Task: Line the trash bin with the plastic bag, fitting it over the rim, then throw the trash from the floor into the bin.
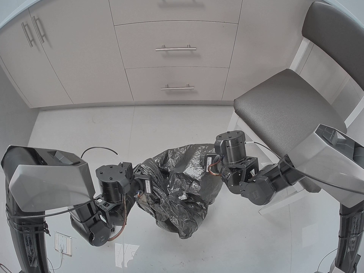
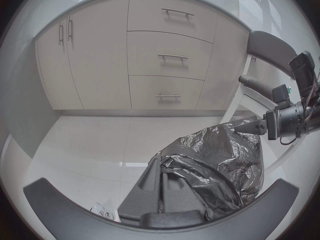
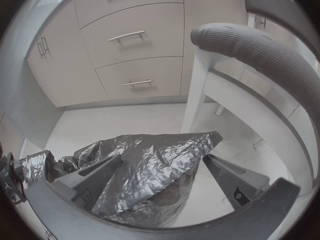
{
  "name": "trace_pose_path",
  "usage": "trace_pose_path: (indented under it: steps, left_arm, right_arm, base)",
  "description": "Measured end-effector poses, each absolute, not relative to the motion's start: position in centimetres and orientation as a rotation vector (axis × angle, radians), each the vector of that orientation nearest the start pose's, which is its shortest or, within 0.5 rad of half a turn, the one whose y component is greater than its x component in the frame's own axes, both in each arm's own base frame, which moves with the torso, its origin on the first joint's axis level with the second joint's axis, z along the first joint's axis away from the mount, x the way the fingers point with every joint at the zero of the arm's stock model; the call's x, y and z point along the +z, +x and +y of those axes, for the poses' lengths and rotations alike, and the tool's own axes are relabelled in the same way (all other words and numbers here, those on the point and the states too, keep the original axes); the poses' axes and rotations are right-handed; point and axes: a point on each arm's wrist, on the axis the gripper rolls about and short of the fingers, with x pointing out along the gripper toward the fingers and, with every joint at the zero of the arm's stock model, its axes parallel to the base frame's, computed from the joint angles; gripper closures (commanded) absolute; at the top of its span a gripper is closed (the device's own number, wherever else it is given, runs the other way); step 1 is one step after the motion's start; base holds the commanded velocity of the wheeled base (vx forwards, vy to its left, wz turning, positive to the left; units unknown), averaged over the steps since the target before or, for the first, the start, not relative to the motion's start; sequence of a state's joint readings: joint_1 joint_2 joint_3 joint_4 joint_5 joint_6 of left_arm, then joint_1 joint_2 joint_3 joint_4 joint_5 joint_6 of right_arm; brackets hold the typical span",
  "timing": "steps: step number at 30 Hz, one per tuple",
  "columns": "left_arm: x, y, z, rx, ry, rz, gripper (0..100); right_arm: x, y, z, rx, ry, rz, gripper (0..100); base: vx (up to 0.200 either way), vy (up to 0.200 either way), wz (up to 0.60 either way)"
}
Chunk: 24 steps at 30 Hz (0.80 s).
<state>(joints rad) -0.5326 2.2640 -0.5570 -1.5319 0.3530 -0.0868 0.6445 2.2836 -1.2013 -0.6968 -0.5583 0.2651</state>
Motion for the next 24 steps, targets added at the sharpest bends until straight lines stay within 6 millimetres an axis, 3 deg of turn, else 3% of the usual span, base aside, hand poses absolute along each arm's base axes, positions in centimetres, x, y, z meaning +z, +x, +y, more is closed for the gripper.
trace_pose_path:
  steps: [11,20,21,24]
  left_arm:
    - [2.9,29.9,-16.8,-0.175,-0.010,0.166,100]
    - [3.0,29.9,-16.8,-0.177,-0.009,0.164,100]
    - [3.0,29.9,-16.8,-0.176,-0.009,0.164,100]
    - [3.0,29.9,-16.9,-0.175,-0.010,0.163,100]
  right_arm:
    - [7.0,36.4,24.1,0.004,0.088,0.328,0]
    - [6.9,36.6,24.3,0.024,0.102,0.330,0]
    - [6.9,36.7,24.4,0.025,0.103,0.328,100]
    - [6.9,36.8,24.6,0.028,0.104,0.327,100]
  base:
    - [0.000,0.000,0.00]
    - [0.000,0.000,0.00]
    - [0.000,0.000,0.00]
    - [0.000,0.000,0.00]
